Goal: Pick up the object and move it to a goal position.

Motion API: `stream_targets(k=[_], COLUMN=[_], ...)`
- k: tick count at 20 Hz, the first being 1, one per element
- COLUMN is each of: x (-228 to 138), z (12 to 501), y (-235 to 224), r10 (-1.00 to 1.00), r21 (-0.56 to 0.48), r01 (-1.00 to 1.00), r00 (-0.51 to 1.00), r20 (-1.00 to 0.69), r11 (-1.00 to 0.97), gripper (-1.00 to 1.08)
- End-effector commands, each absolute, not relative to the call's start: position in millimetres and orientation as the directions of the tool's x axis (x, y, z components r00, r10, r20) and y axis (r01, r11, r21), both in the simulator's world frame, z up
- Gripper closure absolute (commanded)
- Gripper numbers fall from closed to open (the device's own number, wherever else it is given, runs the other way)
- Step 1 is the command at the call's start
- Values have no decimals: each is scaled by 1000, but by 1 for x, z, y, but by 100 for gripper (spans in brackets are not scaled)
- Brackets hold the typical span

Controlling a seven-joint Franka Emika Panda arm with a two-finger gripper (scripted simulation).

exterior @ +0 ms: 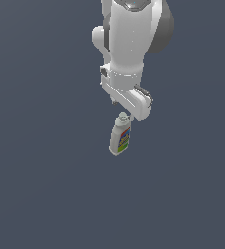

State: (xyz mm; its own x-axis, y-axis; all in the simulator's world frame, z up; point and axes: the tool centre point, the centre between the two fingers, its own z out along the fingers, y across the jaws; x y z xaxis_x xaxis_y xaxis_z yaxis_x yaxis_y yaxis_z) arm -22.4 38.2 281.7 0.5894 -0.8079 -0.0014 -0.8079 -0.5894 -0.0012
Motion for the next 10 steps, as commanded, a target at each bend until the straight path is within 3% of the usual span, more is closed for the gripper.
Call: stream_targets(k=[1, 10], x=[-21, -20], z=[281, 279], y=[39, 41], r10=[-822, -831], r21=[-1, 0], r01=[-822, -831], r00=[570, 556], r20=[-1, 0], r11=[-570, -556], gripper=[-92, -92])
